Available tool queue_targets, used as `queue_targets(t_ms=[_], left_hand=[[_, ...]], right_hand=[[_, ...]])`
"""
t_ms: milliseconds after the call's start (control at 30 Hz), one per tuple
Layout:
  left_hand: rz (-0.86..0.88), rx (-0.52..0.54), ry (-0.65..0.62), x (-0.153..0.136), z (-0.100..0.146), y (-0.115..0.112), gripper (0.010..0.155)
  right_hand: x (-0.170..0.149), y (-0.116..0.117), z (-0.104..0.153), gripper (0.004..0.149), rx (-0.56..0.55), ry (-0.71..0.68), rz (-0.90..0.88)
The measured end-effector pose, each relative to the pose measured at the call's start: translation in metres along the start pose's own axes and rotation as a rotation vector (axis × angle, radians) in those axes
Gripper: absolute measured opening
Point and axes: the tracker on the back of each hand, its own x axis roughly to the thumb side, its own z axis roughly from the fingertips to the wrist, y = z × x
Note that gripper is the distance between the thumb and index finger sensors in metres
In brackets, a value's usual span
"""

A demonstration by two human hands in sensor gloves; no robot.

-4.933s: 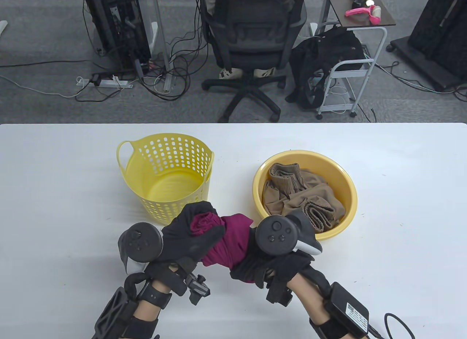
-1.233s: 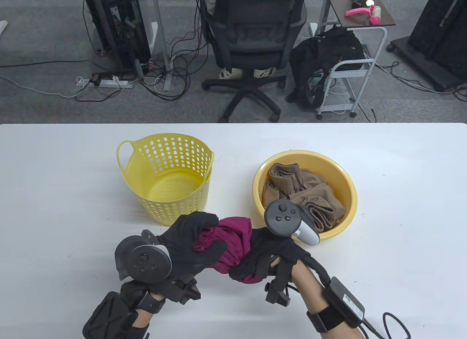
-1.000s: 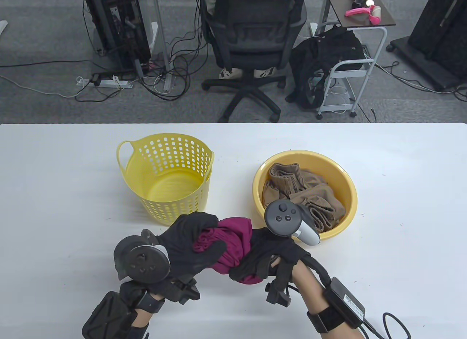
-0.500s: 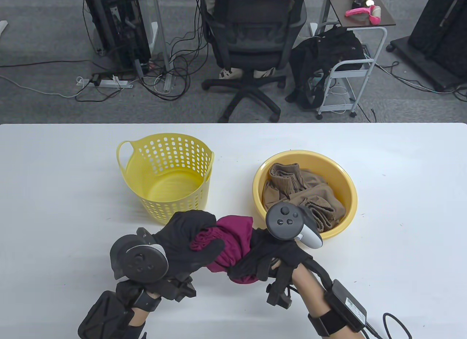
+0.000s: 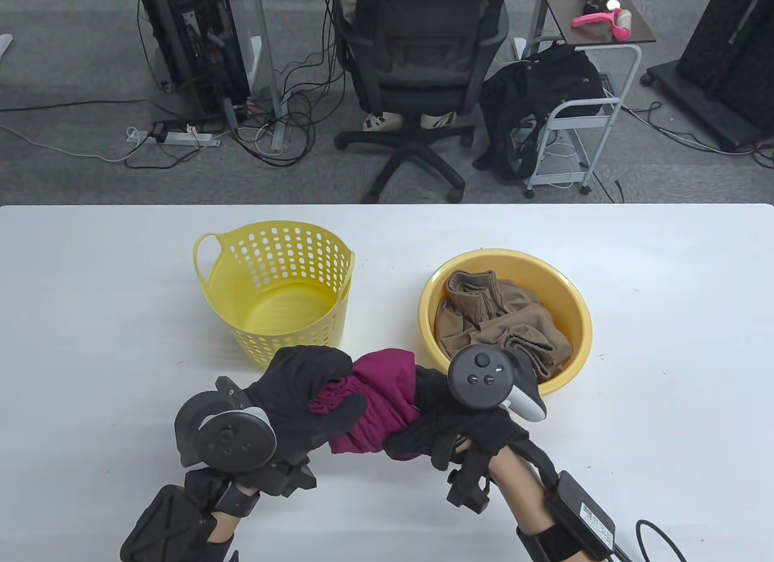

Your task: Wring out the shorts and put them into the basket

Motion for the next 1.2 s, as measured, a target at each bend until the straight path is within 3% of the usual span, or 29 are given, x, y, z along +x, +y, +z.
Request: queue_targets(t_ms=[433, 833, 1200], left_hand=[[-0.095, 0.006, 0.072, -0.01, 0.003, 0.018, 0.054], [-0.142, 0.001, 0.124, -0.018, 0.001, 0.033, 0.055], [-0.179, 0.019, 0.154, -0.023, -0.009, 0.056, 0.058]], right_hand=[[-0.019, -0.004, 0.02, 0.092, -0.159, 0.08, 0.259], [-0.035, 0.015, 0.036, 0.097, -0.258, 0.143, 0.489], [-0.035, 0.021, 0.039, 0.098, -0.291, 0.123, 0.516]])
